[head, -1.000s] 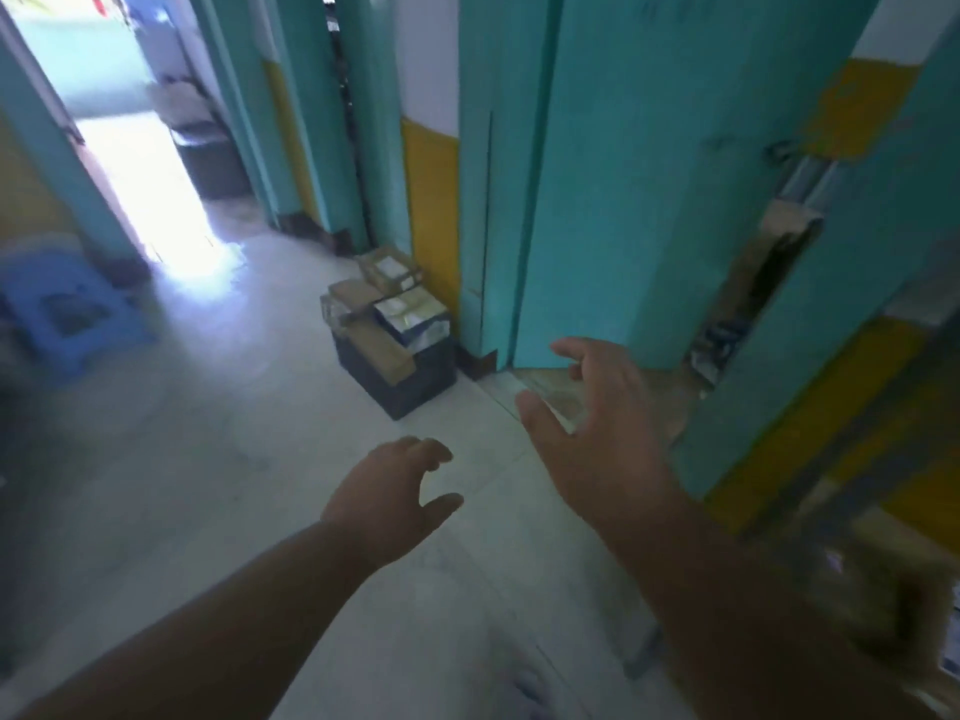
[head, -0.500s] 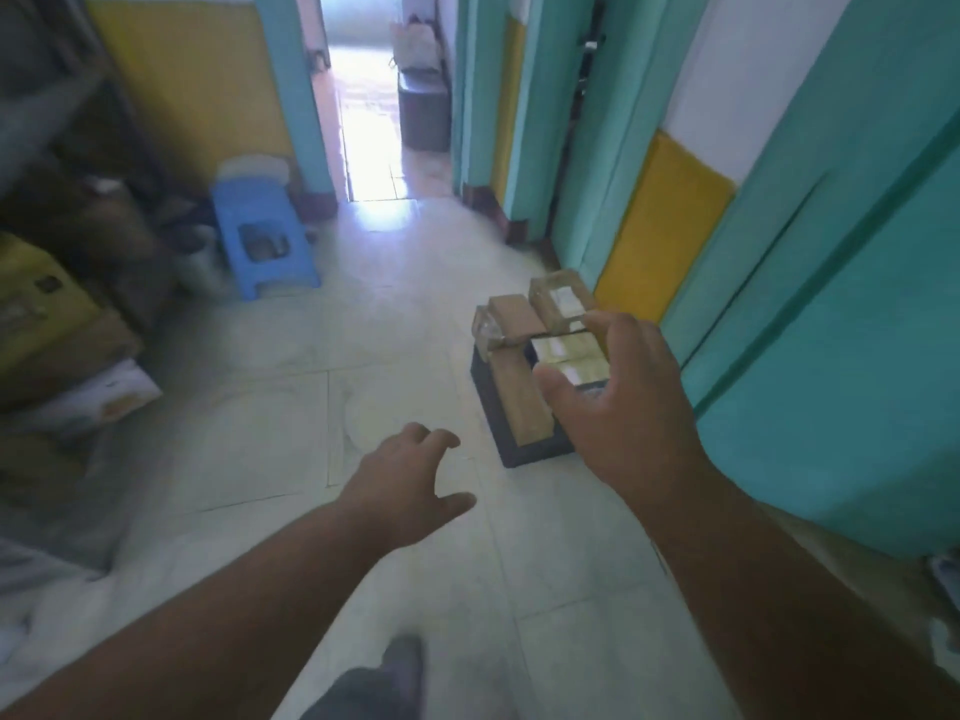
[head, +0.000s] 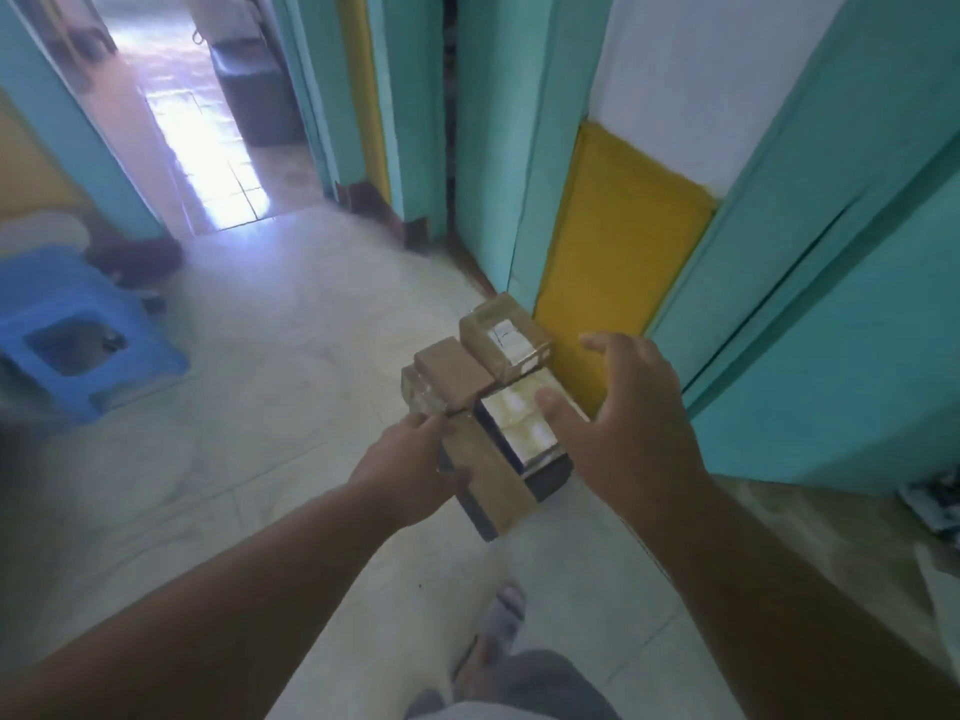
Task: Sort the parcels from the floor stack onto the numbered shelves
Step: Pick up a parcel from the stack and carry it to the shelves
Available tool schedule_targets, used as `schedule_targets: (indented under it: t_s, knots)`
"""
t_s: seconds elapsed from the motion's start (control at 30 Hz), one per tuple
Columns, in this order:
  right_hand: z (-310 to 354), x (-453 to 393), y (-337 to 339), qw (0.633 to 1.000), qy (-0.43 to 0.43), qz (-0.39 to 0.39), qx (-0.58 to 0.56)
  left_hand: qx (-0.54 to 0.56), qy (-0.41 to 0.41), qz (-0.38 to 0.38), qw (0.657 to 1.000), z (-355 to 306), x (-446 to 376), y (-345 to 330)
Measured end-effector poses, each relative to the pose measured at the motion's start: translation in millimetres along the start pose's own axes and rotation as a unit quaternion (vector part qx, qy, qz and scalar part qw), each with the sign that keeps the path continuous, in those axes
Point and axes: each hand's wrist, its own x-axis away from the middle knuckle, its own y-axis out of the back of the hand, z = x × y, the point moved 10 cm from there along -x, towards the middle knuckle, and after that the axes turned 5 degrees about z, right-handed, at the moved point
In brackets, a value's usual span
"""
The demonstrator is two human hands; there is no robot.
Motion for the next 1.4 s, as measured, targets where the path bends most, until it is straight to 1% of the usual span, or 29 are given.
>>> schedule_targets:
  t_s: [0.1, 0.17, 0.3, 0.43, 0.57, 0.67, 0.73, 0.8, 0.87, 1.0, 1.1, 1.17, 1.23, 1.33, 1.4]
  knots:
    - [-15.7, -64.1, -17.6, 1.0, 0.002, 0.0, -0.004, -0.004, -0.021, -0.002, 1.0, -4.7, -74.6, 19.2]
    - [-21.7, -109.1, -30.8, 1.0, 0.004, 0.011, -0.006, -0.003, -0.008, 0.009, 1.0, 2.0, -111.9, 30.4]
    - [-24.9, -193.4, -50.6, 1.0, -0.022, 0.007, -0.019, -0.038, -0.006, 0.035, 0.999, 21.3, -177.0, 65.9]
    - [-28.6, -258.4, -86.6, 0.999, -0.046, 0.008, -0.023, -0.039, -0.013, 0.054, 0.998, 46.6, -255.7, 95.1]
    - [-51.7, -307.4, -136.8, 0.993, -0.115, 0.004, -0.004, -0.024, -0.056, 0.105, 0.993, 61.3, -344.9, 92.0]
    - [-77.2, -337.1, -178.5, 0.981, -0.192, -0.01, 0.003, -0.06, -0.115, 0.165, 0.978, 66.6, -412.8, 86.2]
    - [-94.6, -353.4, -212.1, 0.971, -0.238, -0.001, -0.004, -0.069, -0.116, 0.192, 0.972, 82.9, -456.4, 80.9]
    - [-115.5, -365.2, -245.3, 0.959, -0.283, 0.017, -0.004, -0.049, -0.095, 0.22, 0.97, 104.4, -495.9, 64.5]
    - [-141.6, -372.8, -278.2, 0.945, -0.324, 0.036, -0.001, -0.019, -0.055, 0.244, 0.968, 128.2, -531.1, 38.4]
    - [-209.0, -381.2, -345.6, 0.923, -0.378, 0.073, 0.016, 0.015, 0.001, 0.268, 0.963, 166.2, -587.4, -24.7]
    - [-266.3, -382.2, -397.2, 0.907, -0.405, 0.112, 0.026, 0.081, 0.051, 0.259, 0.961, 189.7, -617.3, -65.8]
    - [-303.0, -386.2, -431.0, 0.897, -0.414, 0.147, 0.038, 0.13, 0.09, 0.25, 0.955, 202.8, -632.7, -91.0]
    - [-336.5, -387.8, -455.0, 0.888, -0.424, 0.167, 0.064, 0.16, 0.117, 0.249, 0.948, 207.9, -643.4, -114.8]
    - [-376.2, -383.8, -482.0, 0.867, -0.457, 0.191, 0.059, 0.187, 0.107, 0.231, 0.949, 208.0, -655.2, -138.2]
    - [-390.3, -379.9, -493.8, 0.857, -0.472, 0.201, 0.041, 0.232, 0.115, 0.213, 0.942, 210.5, -659.4, -147.7]
